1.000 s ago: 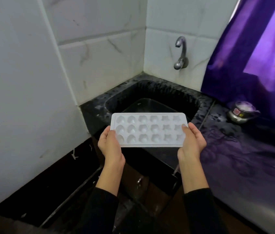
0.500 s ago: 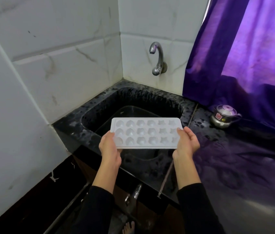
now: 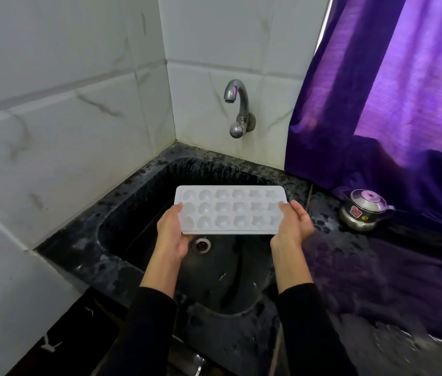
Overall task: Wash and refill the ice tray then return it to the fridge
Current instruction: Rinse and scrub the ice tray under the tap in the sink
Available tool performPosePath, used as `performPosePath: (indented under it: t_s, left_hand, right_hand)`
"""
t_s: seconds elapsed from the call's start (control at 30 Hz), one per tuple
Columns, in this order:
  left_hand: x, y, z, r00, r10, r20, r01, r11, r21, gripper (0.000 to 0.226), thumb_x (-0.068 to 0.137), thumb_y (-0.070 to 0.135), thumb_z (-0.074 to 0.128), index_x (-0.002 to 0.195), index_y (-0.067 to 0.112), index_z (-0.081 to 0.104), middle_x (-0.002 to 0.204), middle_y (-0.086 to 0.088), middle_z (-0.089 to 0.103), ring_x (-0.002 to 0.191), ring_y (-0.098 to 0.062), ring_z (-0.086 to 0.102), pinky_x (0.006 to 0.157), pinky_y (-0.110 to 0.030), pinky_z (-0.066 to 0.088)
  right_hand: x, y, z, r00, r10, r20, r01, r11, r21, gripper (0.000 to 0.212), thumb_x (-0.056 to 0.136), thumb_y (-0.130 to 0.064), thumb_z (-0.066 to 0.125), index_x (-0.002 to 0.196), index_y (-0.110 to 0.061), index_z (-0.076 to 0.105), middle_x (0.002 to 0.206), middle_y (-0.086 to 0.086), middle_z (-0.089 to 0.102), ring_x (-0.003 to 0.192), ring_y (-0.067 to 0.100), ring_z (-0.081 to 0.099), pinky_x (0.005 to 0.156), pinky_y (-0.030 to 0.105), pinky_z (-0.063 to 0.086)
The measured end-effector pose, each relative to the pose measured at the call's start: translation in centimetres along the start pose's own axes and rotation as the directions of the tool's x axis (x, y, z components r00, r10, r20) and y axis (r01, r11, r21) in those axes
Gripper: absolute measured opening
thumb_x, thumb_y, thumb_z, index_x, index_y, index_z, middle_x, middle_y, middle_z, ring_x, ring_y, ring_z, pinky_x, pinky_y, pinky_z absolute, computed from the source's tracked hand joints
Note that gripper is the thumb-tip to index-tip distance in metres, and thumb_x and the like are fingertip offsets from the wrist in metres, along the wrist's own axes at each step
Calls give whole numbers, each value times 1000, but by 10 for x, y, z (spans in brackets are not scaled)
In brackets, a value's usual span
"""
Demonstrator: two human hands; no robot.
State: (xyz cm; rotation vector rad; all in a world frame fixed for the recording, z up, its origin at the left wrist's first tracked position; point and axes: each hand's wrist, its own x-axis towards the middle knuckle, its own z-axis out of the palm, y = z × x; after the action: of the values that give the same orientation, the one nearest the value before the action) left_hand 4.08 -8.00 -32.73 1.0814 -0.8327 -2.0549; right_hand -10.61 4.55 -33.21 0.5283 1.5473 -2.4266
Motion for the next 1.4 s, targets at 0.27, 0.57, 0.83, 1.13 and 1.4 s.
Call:
performPosePath:
  t_s: [0.27,0.57,0.83,1.13,1.4]
  left_hand:
    - [60,12,16,978,-95,183,85,994,63,35,98,25,47,128,7,52,120,-17,64,105,-34,63,74,-45,54]
    - [108,24,36,954,-92,287,74,995,73,35,103,24,34,134,15,46,126,-13,61,109,-32,61,78,-46,52]
    - [136,28,62,966,-73,249,65,997,39,30,103,24,37,127,15,51,121,-13,63,104,-31,63,76,-45,53]
    - [163,30,71,972,-73,223,62,996,58,26,102,24,37,120,17,55,119,-13,64,105,-31,63,79,-45,54]
    - [163,19,70,959,-131,250,127,991,31,29,102,24,38,125,17,54,118,-12,65,106,-32,63,86,-48,52]
  right_hand:
    - [36,0,36,998,-41,-37,39,998,-43,26,77,1,73,98,-13,66,97,7,70,95,23,69,90,40,56]
    - [67,-11,76,964,-264,-15,184,711,-679,31,81,-26,68,111,-20,63,115,3,66,106,26,59,101,41,42]
    - [61,-11,166,835,-402,376,549,648,-527,34,90,-18,63,121,-6,58,122,8,63,116,22,57,101,33,43]
    - [104,-7,237,928,21,373,216,784,-581,37,86,-34,67,69,-17,39,72,-4,43,63,13,42,53,22,35]
    - [118,-10,261,854,280,438,-203,955,-214,40,89,-8,66,121,-1,42,131,18,47,115,36,57,99,40,50]
